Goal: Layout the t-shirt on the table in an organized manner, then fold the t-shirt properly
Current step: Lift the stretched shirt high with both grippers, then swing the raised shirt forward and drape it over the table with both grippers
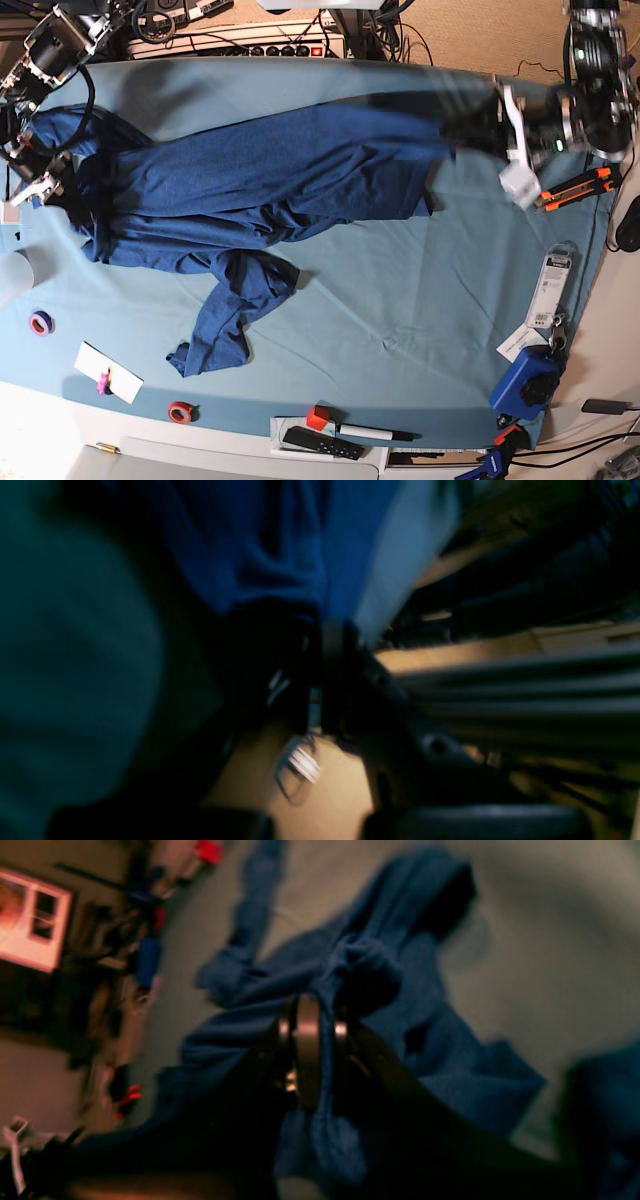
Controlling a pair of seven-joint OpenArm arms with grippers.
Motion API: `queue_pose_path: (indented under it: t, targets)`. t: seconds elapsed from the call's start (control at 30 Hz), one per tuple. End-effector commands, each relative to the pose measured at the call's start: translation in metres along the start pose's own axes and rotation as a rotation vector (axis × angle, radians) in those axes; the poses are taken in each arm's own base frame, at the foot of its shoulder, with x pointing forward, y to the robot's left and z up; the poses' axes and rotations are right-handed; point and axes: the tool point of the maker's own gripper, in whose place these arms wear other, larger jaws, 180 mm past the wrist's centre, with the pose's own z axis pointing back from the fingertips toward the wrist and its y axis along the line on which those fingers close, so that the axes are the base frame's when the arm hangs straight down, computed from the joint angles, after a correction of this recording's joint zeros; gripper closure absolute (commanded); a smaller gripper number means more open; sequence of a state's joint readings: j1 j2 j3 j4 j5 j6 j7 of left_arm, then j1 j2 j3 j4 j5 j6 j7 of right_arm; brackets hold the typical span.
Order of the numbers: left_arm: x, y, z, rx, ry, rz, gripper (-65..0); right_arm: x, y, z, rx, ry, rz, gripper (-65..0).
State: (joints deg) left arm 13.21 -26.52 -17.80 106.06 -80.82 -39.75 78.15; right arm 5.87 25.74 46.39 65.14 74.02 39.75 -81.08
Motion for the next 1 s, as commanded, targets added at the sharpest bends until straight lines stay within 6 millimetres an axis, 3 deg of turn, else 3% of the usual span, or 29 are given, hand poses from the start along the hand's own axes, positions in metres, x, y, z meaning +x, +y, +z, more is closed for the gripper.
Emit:
queue_pose_path:
  t: [0.0,0.2,0.4,0.63,0.73,0.83,0.97]
  targets:
    - [0.024,0.000,0.005,-0.003,-0.059,-0.051,0.0,0.034,0.015,0.004,0.045,-0.086,0.046,0.0]
    - [0.113,0.022,0.018,0.111,-0.218,-0.259,0.0,0.086,0.050,-0.013,0.135,-0.186,0.114,0.0]
    - [0.185,0.045,0.034,0.282,-0.327,-0.382,0.0,0.124,0.093,-0.062,0.141,-0.169,0.257,0.0]
    - [0.257,0.060,0.036,0.331,-0.427,-0.458,0.0,0.175,0.172,-0.110,0.196,-0.240,0.428,0.0]
    - [0.293,0.062,0.051,0.347,-0.481,-0.484,0.0,0.203,0.210,-0.113,0.238,-0.293,0.487,0.0]
    - [0.331,0.060,0.069,0.362,-0.537,-0.514,0.0,0.234,0.243,-0.103,0.283,-0.365,0.527,0.0]
    - [0.363,0.037,0.087,0.310,-0.613,-0.599,0.0,0.252,0.274,-0.088,0.329,-0.412,0.575,0.0]
